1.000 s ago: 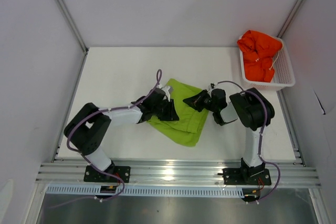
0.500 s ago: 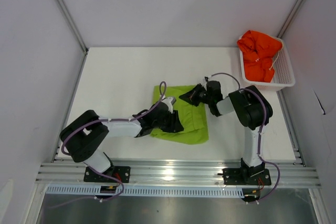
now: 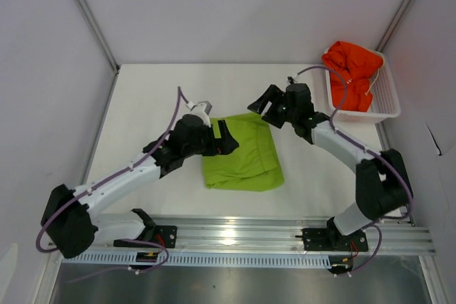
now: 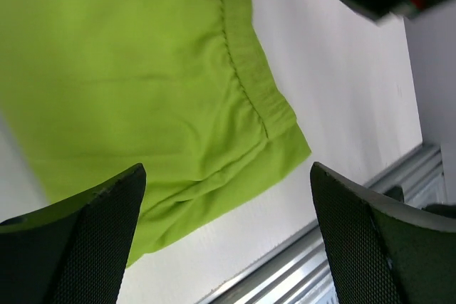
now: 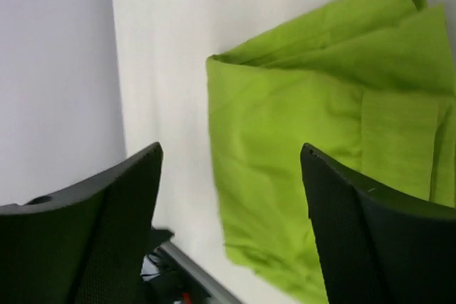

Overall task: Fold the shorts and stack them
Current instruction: Fold the shorts

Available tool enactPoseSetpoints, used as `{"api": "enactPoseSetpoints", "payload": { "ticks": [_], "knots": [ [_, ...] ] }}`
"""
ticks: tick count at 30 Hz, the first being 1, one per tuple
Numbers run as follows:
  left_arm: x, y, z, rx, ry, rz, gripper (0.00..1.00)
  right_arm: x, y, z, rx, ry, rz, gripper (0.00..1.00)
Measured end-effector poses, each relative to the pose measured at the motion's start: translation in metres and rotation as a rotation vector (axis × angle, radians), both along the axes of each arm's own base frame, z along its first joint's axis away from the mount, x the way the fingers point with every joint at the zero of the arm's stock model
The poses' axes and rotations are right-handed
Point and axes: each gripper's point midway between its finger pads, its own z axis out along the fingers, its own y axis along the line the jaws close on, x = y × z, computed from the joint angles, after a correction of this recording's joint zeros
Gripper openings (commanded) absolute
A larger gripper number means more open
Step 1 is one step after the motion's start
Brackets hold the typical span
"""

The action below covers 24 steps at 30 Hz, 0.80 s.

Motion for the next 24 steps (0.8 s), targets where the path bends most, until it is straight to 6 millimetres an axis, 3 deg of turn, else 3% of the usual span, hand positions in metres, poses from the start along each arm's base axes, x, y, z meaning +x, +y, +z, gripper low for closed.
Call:
{"api": "enactPoseSetpoints", "payload": {
  "ticks": [2,4,8,10,15,20,24],
  "knots": [
    [0.008,0.023,0.013,-0.003,-0.023,0.073,0.97,-0.014,-0.012,0.022,0.001,-0.020,-0.083,0.90],
    [0.010,0.043,0.020,-0.005,-0.038,0.129,0.98,-0.042,-0.024,0.027,0.021,0.005,-0.165,0.94],
    [0.006,0.069,0.017,0.019,-0.015,0.191,0.99,-0.110,-0.029,-0.001,0.034,0.164,-0.278,0.95],
    [0.001,0.076,0.015,0.034,-0.002,0.203,0.99,-0.142,-0.022,-0.025,0.012,0.268,-0.317,0.95],
    [-0.010,0.089,0.017,0.050,0.010,0.217,0.99,-0.204,0.001,-0.063,0.006,0.428,-0.362,0.94],
    [-0.020,0.104,0.014,0.089,0.036,0.242,0.99,-0.244,0.023,-0.091,0.016,0.491,-0.386,0.92],
    [-0.026,0.116,0.020,0.099,0.033,0.264,0.99,-0.252,0.034,-0.110,0.003,0.489,-0.404,0.91]
  ]
}}
